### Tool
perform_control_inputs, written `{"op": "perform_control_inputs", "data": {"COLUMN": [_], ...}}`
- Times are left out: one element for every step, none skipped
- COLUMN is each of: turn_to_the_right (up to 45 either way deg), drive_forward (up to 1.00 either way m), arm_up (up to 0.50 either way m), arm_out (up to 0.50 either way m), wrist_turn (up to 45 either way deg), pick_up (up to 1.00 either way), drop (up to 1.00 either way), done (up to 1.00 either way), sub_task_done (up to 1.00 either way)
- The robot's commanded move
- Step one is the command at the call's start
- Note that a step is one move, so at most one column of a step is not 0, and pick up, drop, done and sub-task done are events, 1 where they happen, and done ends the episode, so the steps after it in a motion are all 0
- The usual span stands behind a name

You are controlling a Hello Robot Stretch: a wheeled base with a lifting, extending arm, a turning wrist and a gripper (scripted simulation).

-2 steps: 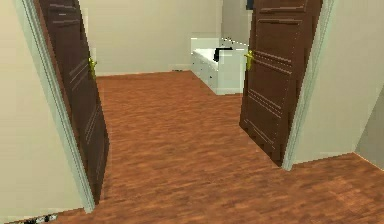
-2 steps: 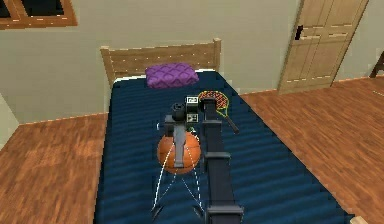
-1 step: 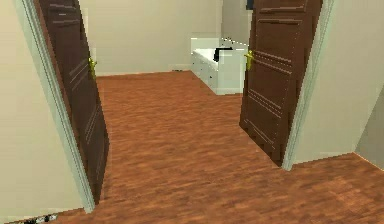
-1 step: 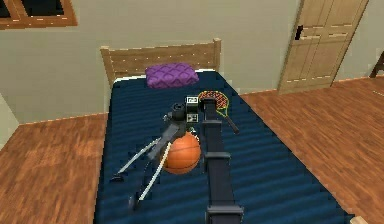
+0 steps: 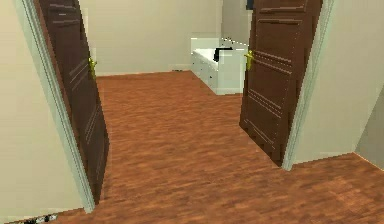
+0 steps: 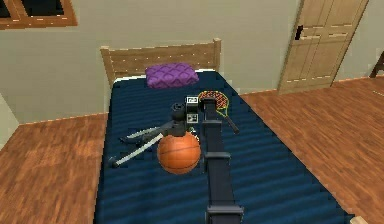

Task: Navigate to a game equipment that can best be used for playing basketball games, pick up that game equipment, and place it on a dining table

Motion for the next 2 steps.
{"op": "perform_control_inputs", "data": {"turn_to_the_right": [0.0, 0.0], "drive_forward": [0.00, 0.00], "arm_up": [0.00, 0.00], "arm_out": [0.00, 0.00], "wrist_turn": [45.0, 33.0], "pick_up": [0.00, 0.00], "drop": [0.00, 0.00], "done": [0.00, 0.00], "sub_task_done": [0.00, 0.00]}}
